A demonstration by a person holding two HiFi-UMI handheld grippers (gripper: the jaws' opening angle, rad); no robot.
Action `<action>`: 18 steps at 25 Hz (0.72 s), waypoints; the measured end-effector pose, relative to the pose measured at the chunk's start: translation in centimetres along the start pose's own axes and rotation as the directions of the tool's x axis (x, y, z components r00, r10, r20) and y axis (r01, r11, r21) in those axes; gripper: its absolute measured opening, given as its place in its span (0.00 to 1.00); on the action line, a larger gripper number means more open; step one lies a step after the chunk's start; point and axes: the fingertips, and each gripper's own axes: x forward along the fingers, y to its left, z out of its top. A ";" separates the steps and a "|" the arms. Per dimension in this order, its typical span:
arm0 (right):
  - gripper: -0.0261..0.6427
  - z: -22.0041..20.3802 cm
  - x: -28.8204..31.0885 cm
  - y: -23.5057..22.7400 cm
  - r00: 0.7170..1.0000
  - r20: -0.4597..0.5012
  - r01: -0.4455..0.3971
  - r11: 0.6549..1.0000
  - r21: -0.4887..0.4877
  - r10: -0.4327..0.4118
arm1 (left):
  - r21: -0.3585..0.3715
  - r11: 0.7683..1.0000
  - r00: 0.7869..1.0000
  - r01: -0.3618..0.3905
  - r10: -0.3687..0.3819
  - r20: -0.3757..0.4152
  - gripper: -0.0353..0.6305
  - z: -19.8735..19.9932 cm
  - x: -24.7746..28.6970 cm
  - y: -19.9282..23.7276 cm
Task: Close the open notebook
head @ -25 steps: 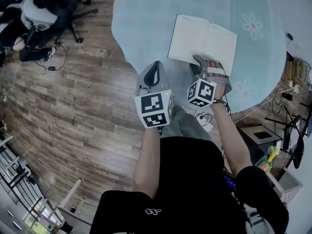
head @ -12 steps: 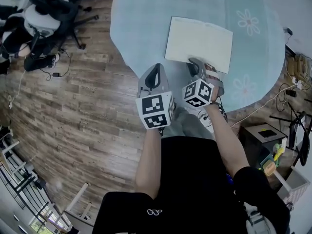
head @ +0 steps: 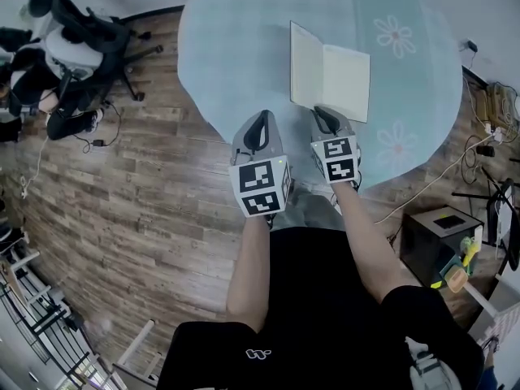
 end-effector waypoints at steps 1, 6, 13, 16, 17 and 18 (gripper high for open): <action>0.09 -0.1 -0.4 -0.3 1.000 0.009 0.003 0.999 0.050 -0.003 | 0.004 1.000 1.000 0.003 -0.003 0.002 0.06 0.1 -0.1 -0.2; 0.08 -1.3 -1.6 -2.4 0.999 0.025 0.013 0.970 0.241 -0.019 | 0.026 0.999 1.000 0.024 -0.024 0.006 0.06 0.5 -0.2 -1.4; 0.09 -3.7 -4.9 -5.6 0.998 0.018 0.052 0.911 0.408 -0.065 | 0.055 0.996 0.998 0.066 -0.067 0.010 0.06 0.9 0.0 -4.0; 0.09 -3.5 -7.6 -8.4 0.990 0.055 0.092 0.882 0.461 -0.132 | 0.058 0.994 0.996 0.088 -0.089 0.014 0.06 1.2 0.7 -4.9; 0.09 -3.0 -8.7 -9.6 0.984 0.075 0.110 0.876 0.470 -0.164 | 0.061 0.993 0.995 0.099 -0.100 0.018 0.06 1.4 1.0 -5.5; 0.09 -2.3 -9.8 -10.9 0.975 0.101 0.127 0.872 0.473 -0.196 | 0.065 0.992 0.993 0.111 -0.112 0.024 0.06 1.7 1.2 -6.1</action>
